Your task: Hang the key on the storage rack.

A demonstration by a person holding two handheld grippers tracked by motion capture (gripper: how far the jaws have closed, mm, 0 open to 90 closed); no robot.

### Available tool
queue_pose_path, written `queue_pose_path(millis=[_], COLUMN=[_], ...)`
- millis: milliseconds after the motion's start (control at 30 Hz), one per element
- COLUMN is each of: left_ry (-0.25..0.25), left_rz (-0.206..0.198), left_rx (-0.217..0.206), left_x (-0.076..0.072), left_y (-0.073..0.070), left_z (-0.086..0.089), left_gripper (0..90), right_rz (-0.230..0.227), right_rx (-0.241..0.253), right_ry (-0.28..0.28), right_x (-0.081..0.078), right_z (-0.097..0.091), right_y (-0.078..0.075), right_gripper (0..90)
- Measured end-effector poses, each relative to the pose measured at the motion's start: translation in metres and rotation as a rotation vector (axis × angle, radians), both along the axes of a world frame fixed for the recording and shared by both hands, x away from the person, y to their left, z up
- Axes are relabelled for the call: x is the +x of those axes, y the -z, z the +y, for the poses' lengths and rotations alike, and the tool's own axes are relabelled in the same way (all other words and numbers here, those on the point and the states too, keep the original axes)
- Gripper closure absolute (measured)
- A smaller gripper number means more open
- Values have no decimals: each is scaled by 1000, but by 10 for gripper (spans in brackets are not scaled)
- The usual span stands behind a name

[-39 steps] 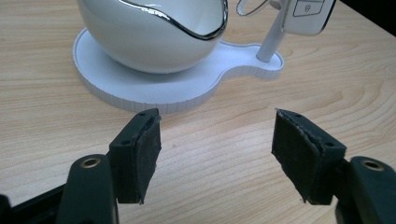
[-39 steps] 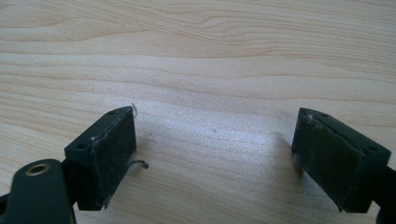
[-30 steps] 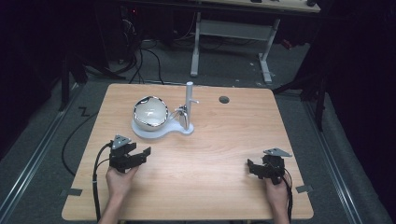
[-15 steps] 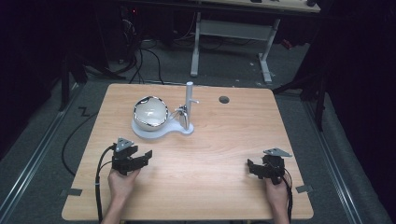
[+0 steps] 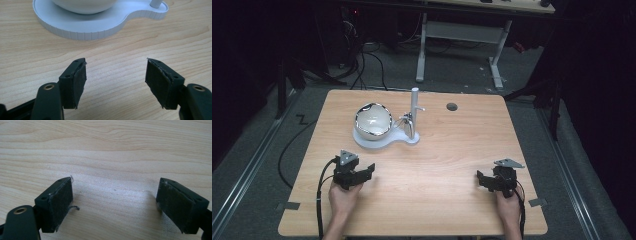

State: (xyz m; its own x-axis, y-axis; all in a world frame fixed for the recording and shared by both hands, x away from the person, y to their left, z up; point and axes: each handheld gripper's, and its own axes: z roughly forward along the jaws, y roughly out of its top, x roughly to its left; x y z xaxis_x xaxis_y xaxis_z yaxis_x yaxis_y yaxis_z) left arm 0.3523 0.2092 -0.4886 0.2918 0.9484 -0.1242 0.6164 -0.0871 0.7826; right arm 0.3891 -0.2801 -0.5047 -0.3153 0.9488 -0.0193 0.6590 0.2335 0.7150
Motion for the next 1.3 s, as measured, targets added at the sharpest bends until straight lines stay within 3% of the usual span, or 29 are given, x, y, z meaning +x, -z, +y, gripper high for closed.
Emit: queue_pose_path(millis=[833, 1067, 1300], left_ry=[-2, 6, 18], left_rz=[18, 19, 15], left_rx=[80, 129, 134], left_x=[6, 8, 7], left_y=[14, 19, 19], left_z=[-12, -19, -24], left_gripper=[337, 334, 325], right_rz=[0, 0, 0], right_rx=[0, 0, 0], right_ry=[0, 0, 0], right_x=[0, 0, 0], right_z=[0, 0, 0], right_y=[0, 0, 0], right_gripper=[140, 140, 139])
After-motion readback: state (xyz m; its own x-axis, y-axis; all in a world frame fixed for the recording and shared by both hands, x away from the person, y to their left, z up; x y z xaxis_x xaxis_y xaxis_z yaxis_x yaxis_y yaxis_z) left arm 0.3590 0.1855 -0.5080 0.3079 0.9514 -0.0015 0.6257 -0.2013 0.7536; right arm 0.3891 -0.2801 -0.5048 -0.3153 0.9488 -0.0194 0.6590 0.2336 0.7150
